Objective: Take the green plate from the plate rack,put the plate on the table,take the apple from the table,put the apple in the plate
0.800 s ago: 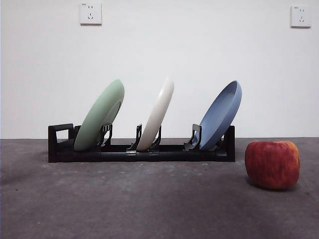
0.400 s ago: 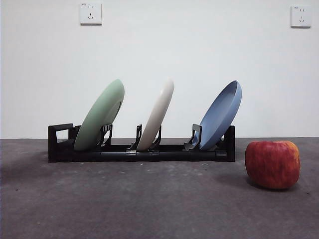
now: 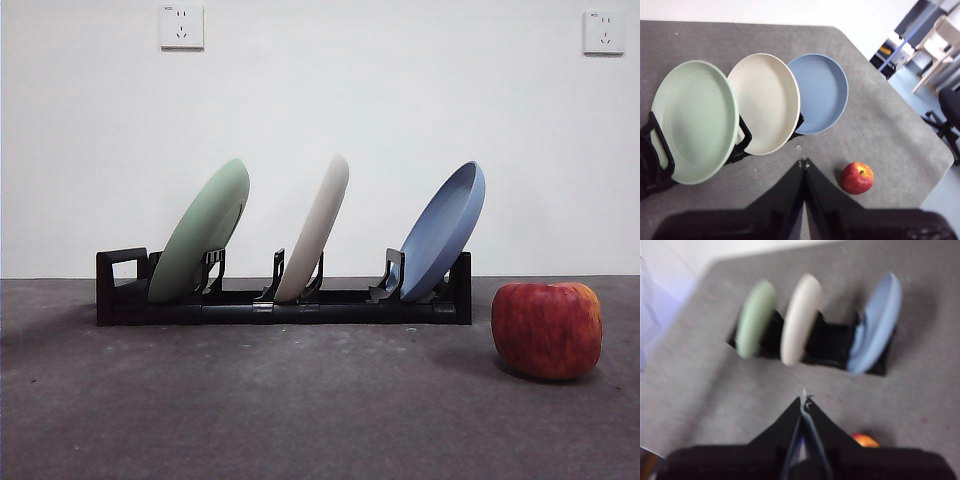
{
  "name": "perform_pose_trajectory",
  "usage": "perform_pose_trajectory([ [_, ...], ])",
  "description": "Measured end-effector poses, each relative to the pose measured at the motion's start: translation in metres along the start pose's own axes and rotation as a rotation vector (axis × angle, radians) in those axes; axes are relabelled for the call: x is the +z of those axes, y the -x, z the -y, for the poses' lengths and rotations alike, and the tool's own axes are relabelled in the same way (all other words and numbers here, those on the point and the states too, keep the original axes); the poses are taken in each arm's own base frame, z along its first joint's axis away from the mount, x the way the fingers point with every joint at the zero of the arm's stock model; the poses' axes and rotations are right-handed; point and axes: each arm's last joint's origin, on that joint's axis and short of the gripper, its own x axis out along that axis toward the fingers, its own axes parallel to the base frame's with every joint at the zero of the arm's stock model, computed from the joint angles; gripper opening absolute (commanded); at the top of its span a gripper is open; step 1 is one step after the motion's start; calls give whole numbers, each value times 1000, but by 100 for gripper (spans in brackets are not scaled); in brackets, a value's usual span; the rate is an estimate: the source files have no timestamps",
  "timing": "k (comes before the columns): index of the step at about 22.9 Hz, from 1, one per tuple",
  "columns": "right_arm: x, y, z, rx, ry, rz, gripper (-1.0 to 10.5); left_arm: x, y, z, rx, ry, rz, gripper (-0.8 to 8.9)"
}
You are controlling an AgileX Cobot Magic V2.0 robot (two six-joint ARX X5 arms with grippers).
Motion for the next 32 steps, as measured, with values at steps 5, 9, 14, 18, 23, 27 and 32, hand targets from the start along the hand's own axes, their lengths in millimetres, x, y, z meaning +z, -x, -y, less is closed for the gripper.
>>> perform_pose_trajectory([
  [5,6,-39,-1,-25,29,-114,13,15,-24,2,-5,-46,-59,203],
  [9,8,-67,-2,-13,44,-172,382,13,-48,4,60,-75,-117,355],
  [14,17,-78,-1,-5,70,-119,478,13,-77,-4,110,-86,-150,355],
  [18,20,-79,-1,-1,83,-85,476,20,-102,-17,151,-91,-129,355],
  [23,20,-79,-2,0,85,-80,473,46,-135,-32,263,-87,-171,355],
  [27,20,-79,-3,3,87,-81,473,66,-166,-33,247,-99,-202,354],
  [32,20,-79,-3,3,84,-82,473,63,-202,-37,309,-112,-259,354],
])
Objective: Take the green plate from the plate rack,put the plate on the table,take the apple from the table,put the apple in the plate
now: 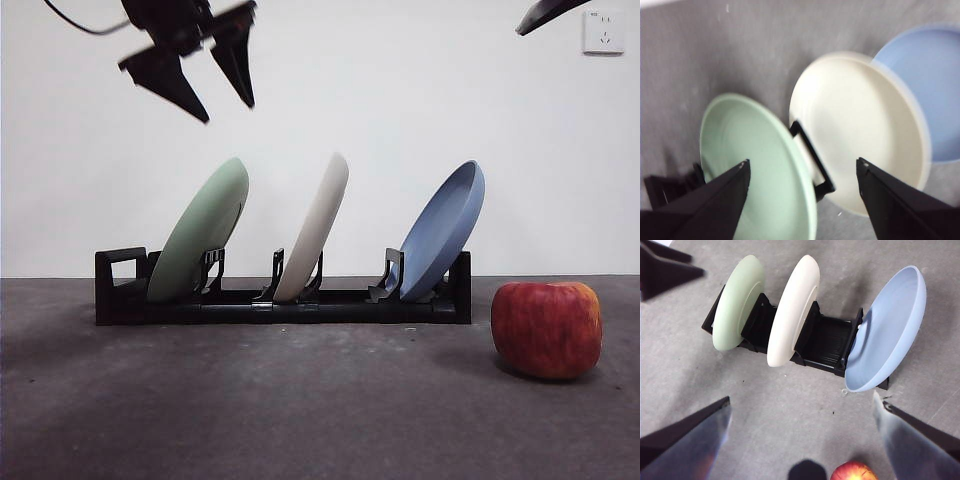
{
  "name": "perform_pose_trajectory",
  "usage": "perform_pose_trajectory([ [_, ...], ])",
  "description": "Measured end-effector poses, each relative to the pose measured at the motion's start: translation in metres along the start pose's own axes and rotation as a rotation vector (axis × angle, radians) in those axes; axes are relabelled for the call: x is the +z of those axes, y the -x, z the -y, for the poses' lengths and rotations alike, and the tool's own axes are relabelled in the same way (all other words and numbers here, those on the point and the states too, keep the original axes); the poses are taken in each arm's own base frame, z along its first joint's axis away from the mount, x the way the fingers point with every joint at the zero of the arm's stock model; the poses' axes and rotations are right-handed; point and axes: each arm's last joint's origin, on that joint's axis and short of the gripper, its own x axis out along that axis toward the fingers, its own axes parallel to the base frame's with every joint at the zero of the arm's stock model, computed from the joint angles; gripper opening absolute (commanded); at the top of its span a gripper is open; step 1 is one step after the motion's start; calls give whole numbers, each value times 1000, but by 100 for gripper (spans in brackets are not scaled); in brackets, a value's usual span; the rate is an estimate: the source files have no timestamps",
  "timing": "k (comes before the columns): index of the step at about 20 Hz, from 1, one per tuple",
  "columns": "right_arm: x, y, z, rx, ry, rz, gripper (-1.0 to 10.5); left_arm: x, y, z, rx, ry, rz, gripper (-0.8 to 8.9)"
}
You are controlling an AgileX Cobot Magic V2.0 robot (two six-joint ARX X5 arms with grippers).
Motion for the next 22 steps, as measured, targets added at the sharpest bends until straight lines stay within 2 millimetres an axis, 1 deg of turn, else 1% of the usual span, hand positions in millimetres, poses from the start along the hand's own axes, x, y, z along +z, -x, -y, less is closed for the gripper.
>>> perform_pose_trajectory([
  [2,0,0,0,0,0,0,473,-5,-15,0,30,-1,-46,354],
  [4,0,0,0,0,0,0,473,-7,-25,-1,30,-4,-69,354],
  [9,0,0,0,0,0,0,473,-9,-32,-2,29,-6,-83,346],
  [13,0,0,0,0,-1,-1,472,-15,-47,-4,30,3,-140,341],
  [15,0,0,0,0,0,-1,472,-17,-50,-4,30,3,-153,330],
  [16,0,0,0,0,0,0,472,-17,-51,-4,29,3,-154,270],
  [18,0,0,0,0,-1,0,472,-17,-51,-4,28,2,-153,115],
  [20,0,0,0,0,-1,0,472,-17,-51,-3,27,1,-153,4],
  [22,0,0,0,-15,-1,1,472,-17,-51,1,17,-5,-151,-9],
])
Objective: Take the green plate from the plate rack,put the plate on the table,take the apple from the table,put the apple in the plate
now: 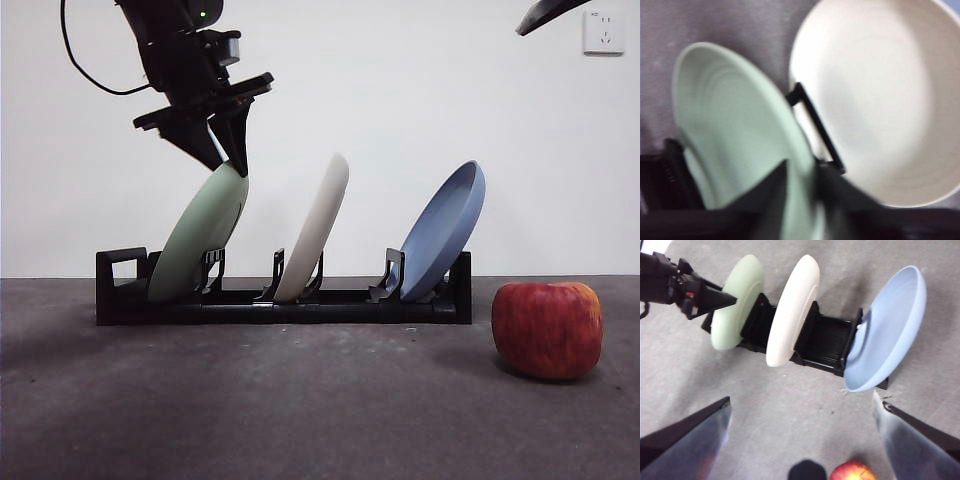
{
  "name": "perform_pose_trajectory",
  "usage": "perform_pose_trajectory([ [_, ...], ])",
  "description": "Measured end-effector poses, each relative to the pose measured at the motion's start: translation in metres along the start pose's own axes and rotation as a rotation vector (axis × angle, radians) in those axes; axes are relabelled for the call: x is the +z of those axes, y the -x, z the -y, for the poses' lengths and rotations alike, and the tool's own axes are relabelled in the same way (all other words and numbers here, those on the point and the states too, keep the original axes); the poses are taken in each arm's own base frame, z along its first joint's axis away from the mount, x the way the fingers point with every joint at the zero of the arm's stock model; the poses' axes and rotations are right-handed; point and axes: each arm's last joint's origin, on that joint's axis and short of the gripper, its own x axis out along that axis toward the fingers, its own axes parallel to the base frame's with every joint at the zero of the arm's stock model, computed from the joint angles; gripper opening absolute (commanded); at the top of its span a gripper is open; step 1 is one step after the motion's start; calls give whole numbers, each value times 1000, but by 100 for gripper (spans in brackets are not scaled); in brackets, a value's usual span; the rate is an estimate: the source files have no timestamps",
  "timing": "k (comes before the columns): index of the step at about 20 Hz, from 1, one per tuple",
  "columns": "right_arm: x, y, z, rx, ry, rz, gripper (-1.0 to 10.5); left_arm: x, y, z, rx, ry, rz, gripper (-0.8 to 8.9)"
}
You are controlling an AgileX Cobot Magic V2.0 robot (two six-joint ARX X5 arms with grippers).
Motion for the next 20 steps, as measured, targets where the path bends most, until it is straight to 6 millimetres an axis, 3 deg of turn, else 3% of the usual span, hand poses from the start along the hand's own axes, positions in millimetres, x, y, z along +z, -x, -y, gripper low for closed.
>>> perform_pose_trajectory([
  [3,0,0,1,-31,0,2,471,5,8,10,-21,-9,5,-9],
  [6,0,0,1,-33,-3,2,471,21,37,22,-36,-35,83,-9],
  [12,0,0,1,-33,-7,2,471,43,131,46,-49,-86,275,-9],
  [16,0,0,1,-33,-6,4,470,33,197,73,-98,-139,385,-9],
  [20,0,0,1,-34,-7,2,469,15,238,109,-158,-236,465,-9],
])
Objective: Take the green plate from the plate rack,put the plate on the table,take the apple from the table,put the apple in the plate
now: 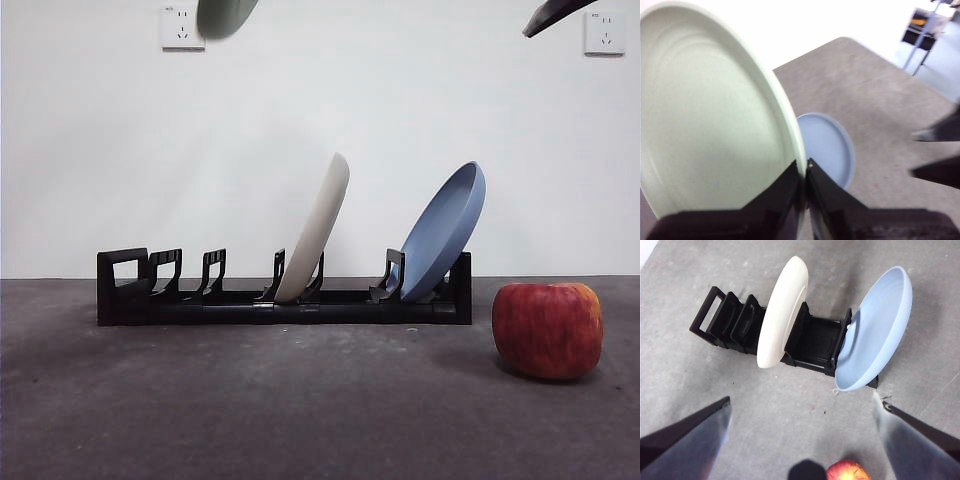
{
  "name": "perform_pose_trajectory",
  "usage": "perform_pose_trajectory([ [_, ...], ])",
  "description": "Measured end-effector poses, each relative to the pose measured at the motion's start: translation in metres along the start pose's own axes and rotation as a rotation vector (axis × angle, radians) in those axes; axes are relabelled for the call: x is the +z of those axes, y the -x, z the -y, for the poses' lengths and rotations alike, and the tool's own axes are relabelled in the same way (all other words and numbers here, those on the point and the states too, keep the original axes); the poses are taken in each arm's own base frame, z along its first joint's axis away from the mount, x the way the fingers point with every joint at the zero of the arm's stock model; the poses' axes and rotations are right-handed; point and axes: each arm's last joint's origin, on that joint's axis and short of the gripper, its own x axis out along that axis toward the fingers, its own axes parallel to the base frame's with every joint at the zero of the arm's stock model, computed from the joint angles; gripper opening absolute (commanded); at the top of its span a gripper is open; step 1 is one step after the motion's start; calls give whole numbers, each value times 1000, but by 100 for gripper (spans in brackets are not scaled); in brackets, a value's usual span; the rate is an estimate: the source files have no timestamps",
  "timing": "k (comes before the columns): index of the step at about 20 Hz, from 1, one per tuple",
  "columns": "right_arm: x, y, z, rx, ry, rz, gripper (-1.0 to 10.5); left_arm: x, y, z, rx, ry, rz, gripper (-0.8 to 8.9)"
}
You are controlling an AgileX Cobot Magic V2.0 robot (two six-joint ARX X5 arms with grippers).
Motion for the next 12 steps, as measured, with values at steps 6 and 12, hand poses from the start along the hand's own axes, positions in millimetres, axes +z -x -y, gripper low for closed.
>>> perform_pose_trajectory([
  [6,0,0,0,-4,5,1,469,-13,49,73,39,-202,-9,-9],
  [12,0,0,1,-19,12,3,469,-84,46,107,31,-340,-284,-9],
])
